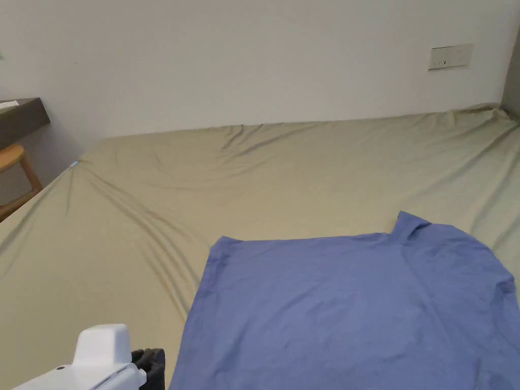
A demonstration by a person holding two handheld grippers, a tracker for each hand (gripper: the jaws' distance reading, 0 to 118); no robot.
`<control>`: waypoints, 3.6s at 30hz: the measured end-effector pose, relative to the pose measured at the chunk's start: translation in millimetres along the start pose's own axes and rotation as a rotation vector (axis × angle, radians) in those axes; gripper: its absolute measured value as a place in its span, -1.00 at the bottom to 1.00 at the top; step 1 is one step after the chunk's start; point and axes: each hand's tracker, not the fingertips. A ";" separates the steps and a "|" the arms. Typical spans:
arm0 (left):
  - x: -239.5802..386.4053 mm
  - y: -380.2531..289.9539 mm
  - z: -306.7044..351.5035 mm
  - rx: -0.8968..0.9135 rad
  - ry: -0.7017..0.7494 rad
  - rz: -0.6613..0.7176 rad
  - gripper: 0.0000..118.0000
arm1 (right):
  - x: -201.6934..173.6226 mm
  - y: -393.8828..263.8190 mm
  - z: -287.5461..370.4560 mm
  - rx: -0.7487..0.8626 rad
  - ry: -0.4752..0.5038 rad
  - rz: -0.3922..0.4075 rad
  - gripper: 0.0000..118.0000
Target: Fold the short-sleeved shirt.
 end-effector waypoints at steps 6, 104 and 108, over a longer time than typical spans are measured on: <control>-45.0 -46.0 -70.2 -0.199 0.050 0.101 0.33 | 3.0 -24.4 -11.5 -0.131 0.020 -0.019 -0.96; -51.1 91.5 -164.4 -0.022 -0.335 0.491 0.97 | 133.4 -21.9 -216.7 -0.525 -0.083 -0.751 1.00; -68.4 71.2 -122.2 0.323 -0.298 0.417 0.98 | 133.8 -17.3 -174.6 -0.283 -0.066 -0.610 1.00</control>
